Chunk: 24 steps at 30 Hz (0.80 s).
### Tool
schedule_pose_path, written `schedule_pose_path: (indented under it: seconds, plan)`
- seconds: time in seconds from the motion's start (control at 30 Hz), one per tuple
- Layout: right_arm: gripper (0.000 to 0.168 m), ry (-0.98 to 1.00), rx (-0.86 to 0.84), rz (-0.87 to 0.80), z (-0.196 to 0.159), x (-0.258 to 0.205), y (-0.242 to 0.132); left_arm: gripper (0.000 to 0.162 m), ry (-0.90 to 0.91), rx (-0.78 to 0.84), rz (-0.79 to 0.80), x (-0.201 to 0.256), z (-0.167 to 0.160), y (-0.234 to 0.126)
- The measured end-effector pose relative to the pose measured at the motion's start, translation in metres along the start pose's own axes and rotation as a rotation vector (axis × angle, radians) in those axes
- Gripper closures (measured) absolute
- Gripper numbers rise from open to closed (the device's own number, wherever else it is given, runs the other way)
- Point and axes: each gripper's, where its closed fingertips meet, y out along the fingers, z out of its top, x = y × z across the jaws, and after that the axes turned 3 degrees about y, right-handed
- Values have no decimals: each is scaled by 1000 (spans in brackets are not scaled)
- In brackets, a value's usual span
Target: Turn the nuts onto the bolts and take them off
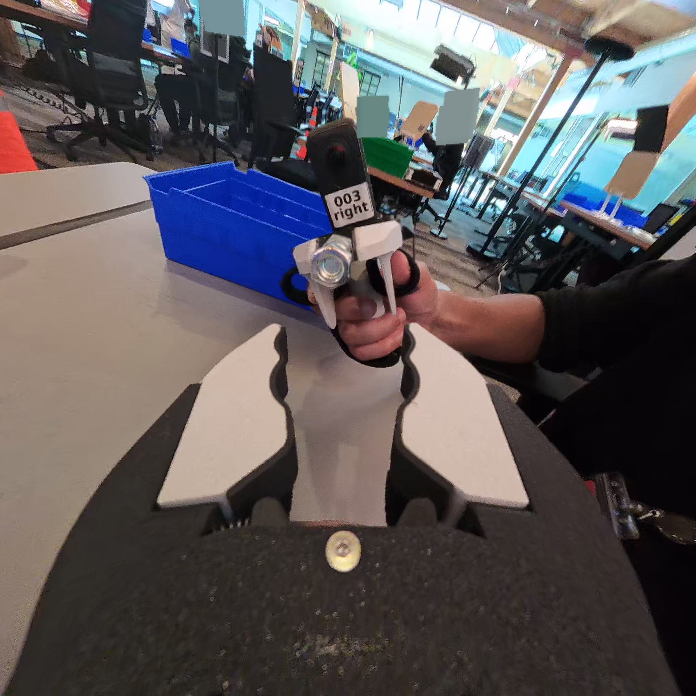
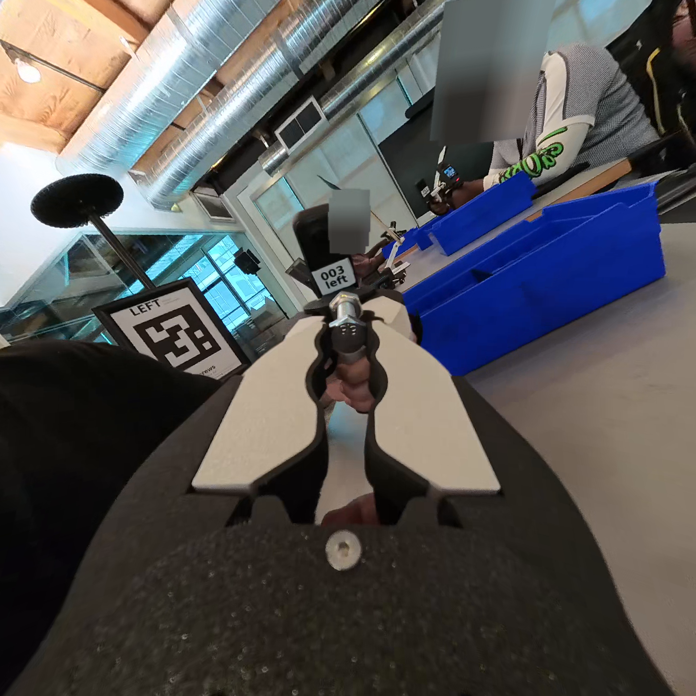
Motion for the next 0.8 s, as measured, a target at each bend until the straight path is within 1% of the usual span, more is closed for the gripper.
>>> schedule_pose_path:
  seconds: [0.07,0.17,0.23,0.33,0.53,0.63,0.7,0.73,0.8]
  plan:
    - [150,-5,-25,-12,-6,2,3,106,-22,-3,-30,3,-2,0]
    - [150,-21,-57,-49,-13,9,7,108,-6,18,-41,6,5,-3]
    - [150,-28,-88,-62,-19,13,8,104,3,32,-31,4,9,-5]
    - [150,-24,-110,-60,-27,11,10,108,14,41,-24,3,12,-9]
    - [150,-71,-99,-49,-11,1,17,108,31,24,-28,6,7,-9]
    - [150,-52,-129,-66,-21,9,16,101,50,24,-13,8,9,-9]
    - [150,-40,-145,-73,-31,12,16,108,62,32,-19,9,12,-10]
    - [150,-40,-142,-68,-31,10,15,107,60,38,-15,8,13,-11]
    - [150,-50,-120,-53,-23,4,15,107,56,32,-9,5,11,-11]
